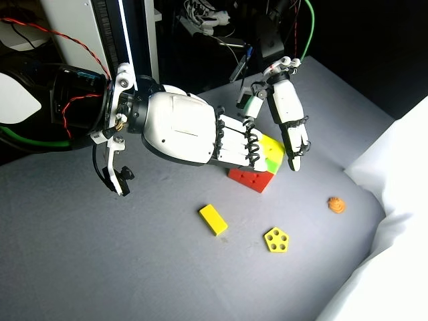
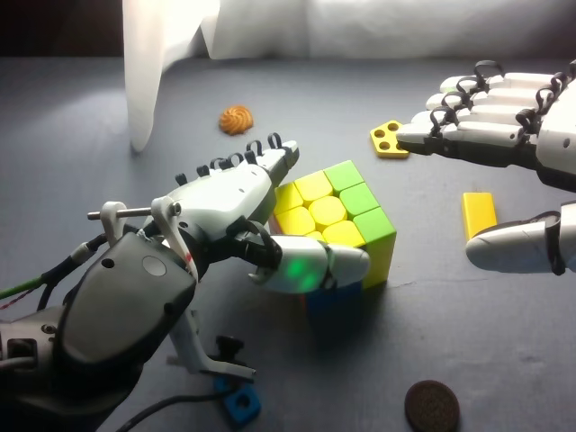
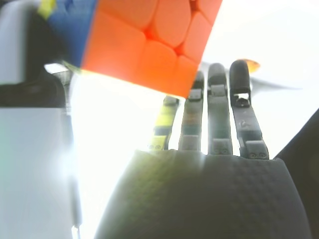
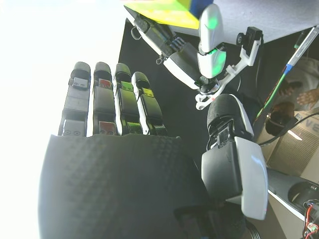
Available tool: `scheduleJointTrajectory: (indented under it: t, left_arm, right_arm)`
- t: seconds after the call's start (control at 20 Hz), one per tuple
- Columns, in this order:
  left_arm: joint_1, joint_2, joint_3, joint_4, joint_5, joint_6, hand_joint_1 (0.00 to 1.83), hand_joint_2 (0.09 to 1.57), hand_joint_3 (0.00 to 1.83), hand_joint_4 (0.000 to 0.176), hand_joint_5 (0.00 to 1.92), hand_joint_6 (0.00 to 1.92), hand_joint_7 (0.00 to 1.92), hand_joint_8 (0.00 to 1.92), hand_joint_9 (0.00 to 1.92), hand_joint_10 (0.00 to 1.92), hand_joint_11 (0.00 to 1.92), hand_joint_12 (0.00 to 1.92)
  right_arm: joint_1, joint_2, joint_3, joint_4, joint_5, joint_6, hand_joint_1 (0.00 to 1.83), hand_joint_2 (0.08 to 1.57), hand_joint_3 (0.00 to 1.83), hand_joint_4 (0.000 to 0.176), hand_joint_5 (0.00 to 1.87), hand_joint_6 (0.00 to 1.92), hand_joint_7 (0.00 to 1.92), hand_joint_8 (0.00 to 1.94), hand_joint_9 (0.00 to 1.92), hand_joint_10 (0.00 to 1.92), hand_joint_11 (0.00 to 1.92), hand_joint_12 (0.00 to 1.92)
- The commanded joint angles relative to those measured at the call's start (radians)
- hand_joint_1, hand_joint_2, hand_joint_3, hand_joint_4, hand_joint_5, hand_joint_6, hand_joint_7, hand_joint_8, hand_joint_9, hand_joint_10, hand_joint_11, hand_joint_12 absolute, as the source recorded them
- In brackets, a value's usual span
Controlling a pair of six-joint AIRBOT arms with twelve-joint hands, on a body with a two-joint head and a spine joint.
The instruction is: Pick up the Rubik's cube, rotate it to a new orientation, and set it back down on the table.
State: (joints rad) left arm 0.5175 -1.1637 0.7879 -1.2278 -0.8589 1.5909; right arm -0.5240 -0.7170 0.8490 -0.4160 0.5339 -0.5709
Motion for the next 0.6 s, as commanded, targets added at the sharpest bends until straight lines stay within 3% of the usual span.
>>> scheduleJointTrajectory:
  t: [0.0,0.15,0.25,0.3,0.5,0.55]
  left_arm:
    - [0.002,0.003,-0.005,0.058,-0.059,-0.008,0.48,0.89,0.0,0.031,0.0,0.0,0.0,0.0,0.03,0.0,0.0,0.65]
    - [0.001,0.004,-0.009,0.082,-0.059,0.0,0.43,0.86,0.0,0.035,0.0,0.0,0.0,0.0,0.0,0.0,0.0,0.4]
    - [-0.021,0.011,-0.012,0.102,-0.059,0.047,0.42,0.86,0.0,0.038,0.0,0.0,0.0,0.0,0.0,0.0,0.0,0.1]
    - [-0.032,0.016,-0.014,0.108,-0.059,0.069,0.42,0.85,0.0,0.041,0.0,0.0,0.0,0.0,0.0,0.0,0.0,0.08]
    - [-0.109,0.062,-0.033,0.127,-0.01,0.199,0.44,0.89,0.01,0.032,0.0,0.0,0.0,0.0,0.02,0.01,0.0,0.21]
    - [-0.129,0.078,-0.038,0.132,0.021,0.222,0.46,0.92,0.01,0.031,0.0,0.0,0.05,0.01,0.09,0.02,0.0,0.44]
  right_arm:
    - [0.004,0.002,-0.004,0.023,0.11,0.002,0.0,1.23,0.0,0.0,0.03,0.01,0.08,0.01,0.05,0.02,0.0,0.0]
    - [0.003,0.002,-0.004,0.023,0.11,0.002,0.0,1.23,0.0,0.0,0.05,0.02,0.09,0.01,0.05,0.02,0.0,0.0]
    - [0.0,0.003,-0.005,0.023,0.11,0.002,0.0,1.22,0.0,0.0,0.02,0.0,0.04,0.0,0.03,0.01,0.0,0.0]
    - [0.0,0.003,-0.006,0.022,0.11,0.002,0.0,1.22,0.0,0.0,0.01,0.0,0.03,0.0,0.02,0.0,0.0,0.0]
    - [0.0,0.003,-0.008,0.018,0.11,0.002,0.0,1.21,0.0,0.0,0.0,0.0,0.03,0.0,0.02,0.0,0.0,0.0]
    - [0.0,0.003,-0.008,0.018,0.11,0.002,0.01,1.21,0.0,0.0,0.0,0.0,0.05,0.01,0.04,0.01,0.0,0.0]
